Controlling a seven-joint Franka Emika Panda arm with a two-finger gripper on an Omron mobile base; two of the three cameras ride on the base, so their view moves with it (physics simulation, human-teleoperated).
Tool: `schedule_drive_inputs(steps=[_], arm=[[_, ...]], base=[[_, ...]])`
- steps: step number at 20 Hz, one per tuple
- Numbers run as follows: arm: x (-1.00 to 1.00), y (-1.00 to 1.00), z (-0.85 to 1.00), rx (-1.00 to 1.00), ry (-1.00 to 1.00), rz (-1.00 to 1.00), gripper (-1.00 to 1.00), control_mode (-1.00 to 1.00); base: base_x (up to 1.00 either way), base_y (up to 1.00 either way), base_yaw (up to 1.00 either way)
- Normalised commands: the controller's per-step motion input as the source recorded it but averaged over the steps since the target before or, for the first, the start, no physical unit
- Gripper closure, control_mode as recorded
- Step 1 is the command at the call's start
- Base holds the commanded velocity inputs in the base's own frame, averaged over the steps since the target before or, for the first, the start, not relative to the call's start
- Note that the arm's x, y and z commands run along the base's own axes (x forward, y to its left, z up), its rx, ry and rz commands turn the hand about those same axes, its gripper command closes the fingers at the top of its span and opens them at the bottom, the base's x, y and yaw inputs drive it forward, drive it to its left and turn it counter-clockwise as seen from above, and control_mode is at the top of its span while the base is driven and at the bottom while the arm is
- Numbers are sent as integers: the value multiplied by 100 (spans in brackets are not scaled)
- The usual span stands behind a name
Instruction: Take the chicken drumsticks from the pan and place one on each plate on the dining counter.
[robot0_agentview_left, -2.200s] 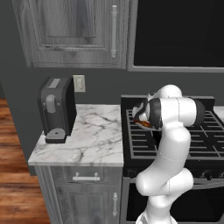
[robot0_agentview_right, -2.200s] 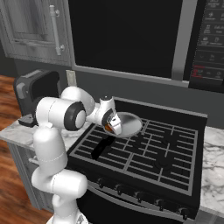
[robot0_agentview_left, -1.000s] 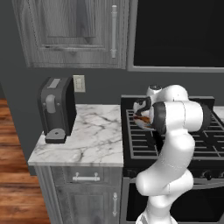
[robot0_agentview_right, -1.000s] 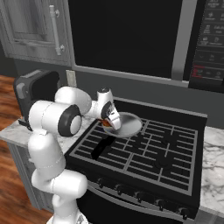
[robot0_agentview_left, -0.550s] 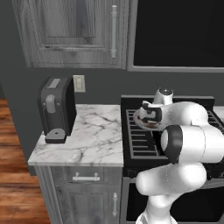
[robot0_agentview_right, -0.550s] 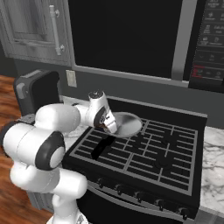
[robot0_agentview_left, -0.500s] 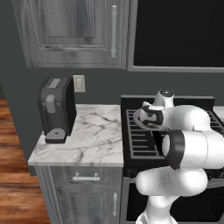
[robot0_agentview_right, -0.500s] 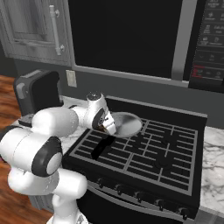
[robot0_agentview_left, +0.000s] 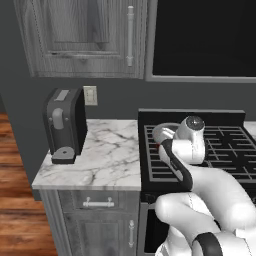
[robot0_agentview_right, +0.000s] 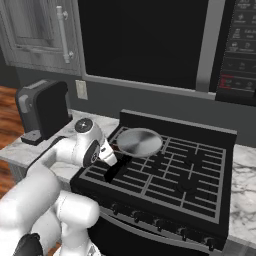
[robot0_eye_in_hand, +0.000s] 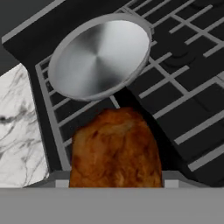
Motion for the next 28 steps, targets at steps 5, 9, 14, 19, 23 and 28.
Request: schedule_drive_inputs(steps=[5, 9, 14, 19, 23, 28], arm=[[-46, 37, 66, 0, 5, 19, 100, -100], [-61, 56, 49, 0, 10, 18, 100, -100], [-65, 52, 36, -1, 0, 9, 100, -100], [-48, 35, 45, -2, 3, 0, 100, -100], [-49, 15, 33, -8, 0, 0, 100, -100], [-4, 1, 4, -2, 0, 0, 100, -100]], base=[[0, 0, 0], [0, 0, 0], [0, 0, 0], [0, 0, 0], [0, 0, 0], [0, 0, 0]])
